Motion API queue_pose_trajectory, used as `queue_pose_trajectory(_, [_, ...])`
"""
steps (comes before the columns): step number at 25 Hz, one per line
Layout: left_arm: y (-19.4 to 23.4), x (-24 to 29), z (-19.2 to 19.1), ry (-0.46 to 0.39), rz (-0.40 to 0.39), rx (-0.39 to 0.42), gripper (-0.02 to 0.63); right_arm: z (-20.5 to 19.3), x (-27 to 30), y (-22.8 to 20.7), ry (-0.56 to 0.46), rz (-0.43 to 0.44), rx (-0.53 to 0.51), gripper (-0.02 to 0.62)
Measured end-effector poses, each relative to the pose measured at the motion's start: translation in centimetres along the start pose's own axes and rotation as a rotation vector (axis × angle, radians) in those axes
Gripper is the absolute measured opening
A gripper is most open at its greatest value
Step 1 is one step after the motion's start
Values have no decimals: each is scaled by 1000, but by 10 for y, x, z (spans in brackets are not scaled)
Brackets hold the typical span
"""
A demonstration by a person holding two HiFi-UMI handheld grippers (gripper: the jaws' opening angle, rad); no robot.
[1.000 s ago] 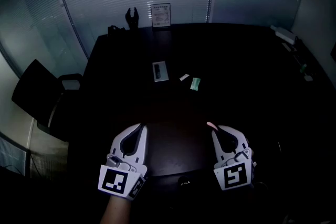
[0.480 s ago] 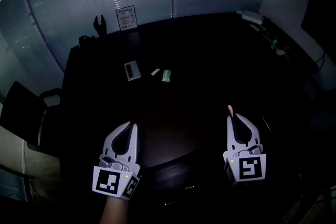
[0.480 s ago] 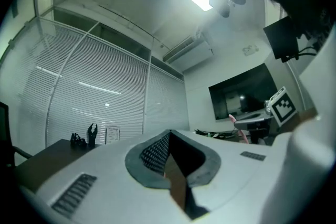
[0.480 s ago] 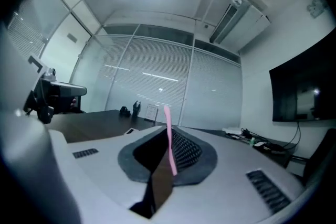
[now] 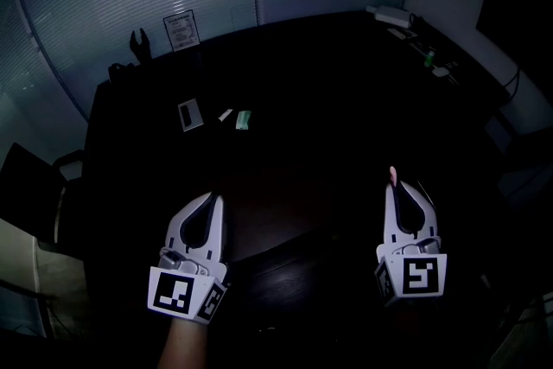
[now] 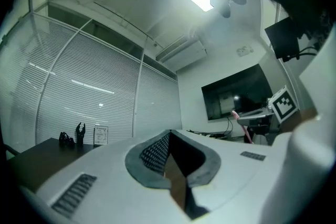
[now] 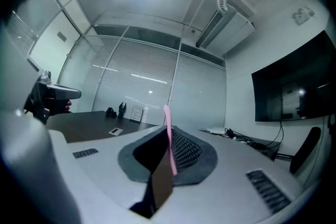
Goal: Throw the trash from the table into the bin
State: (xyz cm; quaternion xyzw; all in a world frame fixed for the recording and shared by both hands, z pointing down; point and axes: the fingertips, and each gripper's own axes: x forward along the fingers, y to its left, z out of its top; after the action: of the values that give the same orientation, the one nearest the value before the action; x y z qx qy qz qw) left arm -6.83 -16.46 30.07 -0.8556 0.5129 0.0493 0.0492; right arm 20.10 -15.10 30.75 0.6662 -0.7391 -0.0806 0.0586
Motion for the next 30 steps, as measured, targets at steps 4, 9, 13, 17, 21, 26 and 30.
queue_pose_trajectory(4, [-44,7,1,-2,-15,2,0,-16,-24,-41,18,-4,-3,31])
queue_pose_trajectory(9, [-114,18,-5,6,-59,-10,0,-45,-64,-96,60,-22,-7,31])
queue_pose_trajectory(13, [-167,23,-11,19,-90,-15,0,-71,-97,-137,92,-39,5,31])
queue_pose_trajectory(17, [-210,20,-18,37,-117,-9,0,-101,-129,-163,134,-26,-8,31])
queue_pose_trajectory(21, [-235,15,-20,45,-123,-14,0,-131,-152,-173,185,8,-43,31])
queue_pose_trajectory(26, [-256,14,-27,58,-158,-17,0,-167,-162,-168,243,65,-98,31])
queue_pose_trajectory(30, [-262,15,-32,60,-163,-15,0,-207,-166,-155,318,94,-77,31])
